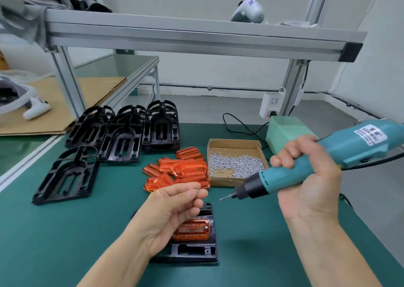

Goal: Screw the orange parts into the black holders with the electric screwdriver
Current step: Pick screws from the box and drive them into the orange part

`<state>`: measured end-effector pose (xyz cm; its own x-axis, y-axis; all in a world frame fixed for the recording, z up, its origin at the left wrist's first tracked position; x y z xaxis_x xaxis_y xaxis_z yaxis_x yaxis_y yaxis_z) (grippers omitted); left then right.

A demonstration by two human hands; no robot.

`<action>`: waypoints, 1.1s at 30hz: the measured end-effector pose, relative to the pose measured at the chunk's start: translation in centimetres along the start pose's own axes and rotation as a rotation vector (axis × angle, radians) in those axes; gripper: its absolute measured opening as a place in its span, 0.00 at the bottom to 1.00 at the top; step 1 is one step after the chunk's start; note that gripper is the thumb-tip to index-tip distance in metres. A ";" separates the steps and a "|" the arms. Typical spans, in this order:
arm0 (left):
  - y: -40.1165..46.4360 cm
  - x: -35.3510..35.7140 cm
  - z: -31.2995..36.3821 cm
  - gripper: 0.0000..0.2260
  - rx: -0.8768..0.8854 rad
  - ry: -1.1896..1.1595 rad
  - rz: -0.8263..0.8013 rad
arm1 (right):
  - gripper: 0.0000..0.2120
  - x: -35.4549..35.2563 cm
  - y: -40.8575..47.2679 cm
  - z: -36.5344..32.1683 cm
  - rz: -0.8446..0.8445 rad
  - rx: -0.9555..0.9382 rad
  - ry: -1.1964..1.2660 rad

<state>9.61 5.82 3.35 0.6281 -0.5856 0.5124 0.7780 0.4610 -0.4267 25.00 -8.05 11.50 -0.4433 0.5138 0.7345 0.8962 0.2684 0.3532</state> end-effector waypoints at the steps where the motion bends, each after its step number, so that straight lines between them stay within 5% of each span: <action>1: -0.3 -0.1 -0.2 0.06 0.005 -0.018 0.003 | 0.07 0.3 -0.2 -0.1 -0.012 0.001 0.006; 33: -3.7 0.9 -3.2 0.04 0.014 -0.376 -0.129 | 0.07 4.5 -3.7 0.0 -0.168 -0.014 0.063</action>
<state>7.26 1.46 3.02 0.4838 -0.3556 0.7997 0.8496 0.4101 -0.3317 19.72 -6.72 13.48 -0.5850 0.4103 0.6995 0.8102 0.3342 0.4815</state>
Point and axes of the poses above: each hand's wrist, its own y-axis towards the middle knuckle, its own x-axis out of the palm, z = x × y, the point moved 4 cm from there along y, towards the middle knuckle, and after that the axes turned 10 degrees about -x, right-handed, at the moved point
